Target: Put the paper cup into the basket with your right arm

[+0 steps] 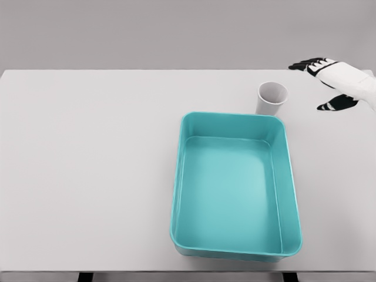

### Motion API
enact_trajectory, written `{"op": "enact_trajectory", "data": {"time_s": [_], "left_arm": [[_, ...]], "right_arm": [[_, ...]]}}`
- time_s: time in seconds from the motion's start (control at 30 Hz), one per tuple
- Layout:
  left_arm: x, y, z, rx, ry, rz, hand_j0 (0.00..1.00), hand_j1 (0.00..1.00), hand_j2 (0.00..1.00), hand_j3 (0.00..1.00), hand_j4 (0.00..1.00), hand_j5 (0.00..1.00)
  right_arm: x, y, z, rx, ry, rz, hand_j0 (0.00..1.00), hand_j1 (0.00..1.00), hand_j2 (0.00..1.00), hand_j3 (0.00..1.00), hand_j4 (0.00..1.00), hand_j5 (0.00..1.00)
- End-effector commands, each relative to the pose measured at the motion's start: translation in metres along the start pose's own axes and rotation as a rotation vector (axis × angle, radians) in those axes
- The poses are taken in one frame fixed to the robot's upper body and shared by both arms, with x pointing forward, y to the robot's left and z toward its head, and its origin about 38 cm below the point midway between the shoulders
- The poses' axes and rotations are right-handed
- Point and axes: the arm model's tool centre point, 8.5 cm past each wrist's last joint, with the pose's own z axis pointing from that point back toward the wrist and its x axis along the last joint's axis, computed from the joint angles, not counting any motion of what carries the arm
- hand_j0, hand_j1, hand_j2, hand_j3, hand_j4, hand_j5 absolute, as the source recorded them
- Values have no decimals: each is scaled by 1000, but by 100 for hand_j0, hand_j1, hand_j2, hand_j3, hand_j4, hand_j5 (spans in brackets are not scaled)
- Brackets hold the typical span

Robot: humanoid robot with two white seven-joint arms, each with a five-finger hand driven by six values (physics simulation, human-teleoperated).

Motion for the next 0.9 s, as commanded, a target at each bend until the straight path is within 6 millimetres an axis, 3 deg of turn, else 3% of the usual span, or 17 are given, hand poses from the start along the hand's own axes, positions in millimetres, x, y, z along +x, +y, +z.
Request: {"op": "enact_trajectory", "data": {"time_s": [0.0,0.17,0.27,0.37,0.53,0.87], "left_arm": [[0,0,0,0,0,0,100,100,100,100,100,100],[0,0,0,0,0,0,100,100,100,100,100,100],[0,0,0,0,0,0,100,100,100,100,100,100],[0,0,0,0,0,0,100,100,100,100,100,100],[0,0,0,0,0,0,100,100,100,100,100,100],[0,0,0,0,0,0,100,100,100,100,100,100]], "right_arm": [[-6,22,-4,33,12,-44,100,100,100,100,100,100],[0,6,-25,55,-14,4,100,100,100,100,100,100],[-9,1,-32,69,28,-6,100,100,100,100,100,100],[-11,8,-36,82,51,-28,100,100,100,100,100,100],[-15,5,-42,-25,45,-249,100,100,100,100,100,100],[2,21,-61,0,-7,-275,100,100,100,100,100,100]]}}
